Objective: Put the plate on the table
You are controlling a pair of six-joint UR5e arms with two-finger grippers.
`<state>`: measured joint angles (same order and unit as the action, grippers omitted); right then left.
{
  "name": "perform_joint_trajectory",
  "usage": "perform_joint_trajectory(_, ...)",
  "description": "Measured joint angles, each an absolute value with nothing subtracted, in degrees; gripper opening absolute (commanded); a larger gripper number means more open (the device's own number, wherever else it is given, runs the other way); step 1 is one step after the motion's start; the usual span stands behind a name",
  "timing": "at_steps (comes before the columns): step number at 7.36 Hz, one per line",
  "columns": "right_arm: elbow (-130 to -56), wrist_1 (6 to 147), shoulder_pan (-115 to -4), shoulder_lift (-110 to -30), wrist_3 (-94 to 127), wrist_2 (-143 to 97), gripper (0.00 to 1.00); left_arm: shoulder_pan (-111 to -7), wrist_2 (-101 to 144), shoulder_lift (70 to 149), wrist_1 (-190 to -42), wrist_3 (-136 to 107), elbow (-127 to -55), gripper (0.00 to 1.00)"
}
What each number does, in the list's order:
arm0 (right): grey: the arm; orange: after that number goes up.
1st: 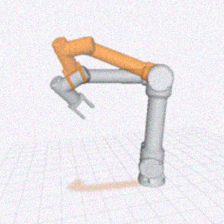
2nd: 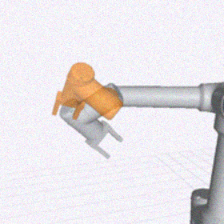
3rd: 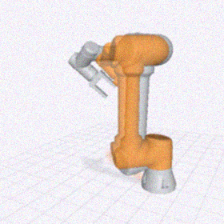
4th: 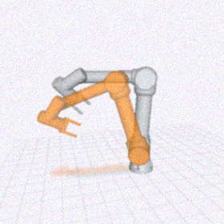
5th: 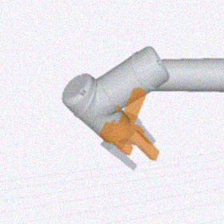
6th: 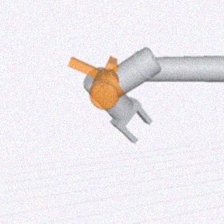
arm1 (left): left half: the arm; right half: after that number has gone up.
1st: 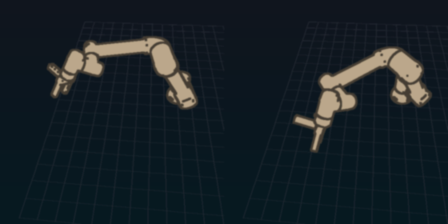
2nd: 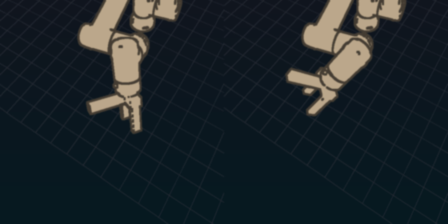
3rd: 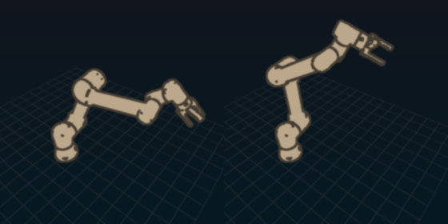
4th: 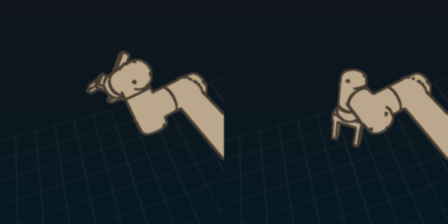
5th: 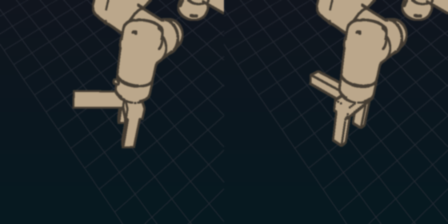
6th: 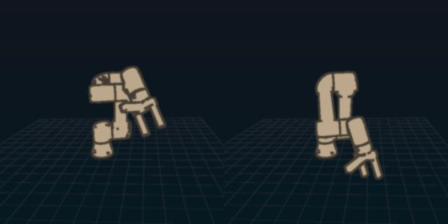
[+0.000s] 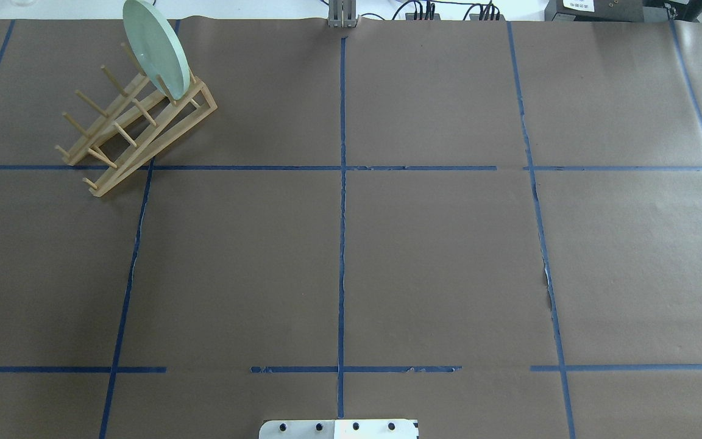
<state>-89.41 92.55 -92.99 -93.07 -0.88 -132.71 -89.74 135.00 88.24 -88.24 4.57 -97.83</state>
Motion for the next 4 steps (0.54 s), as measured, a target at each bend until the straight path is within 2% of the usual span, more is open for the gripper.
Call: perform_joint_trajectory(4,-89.43,92.55,-92.99,-93.08,-0.88,-132.72,1.0,-89.66,134.66,88.69,-88.18,4.49,-98.25,1.0)
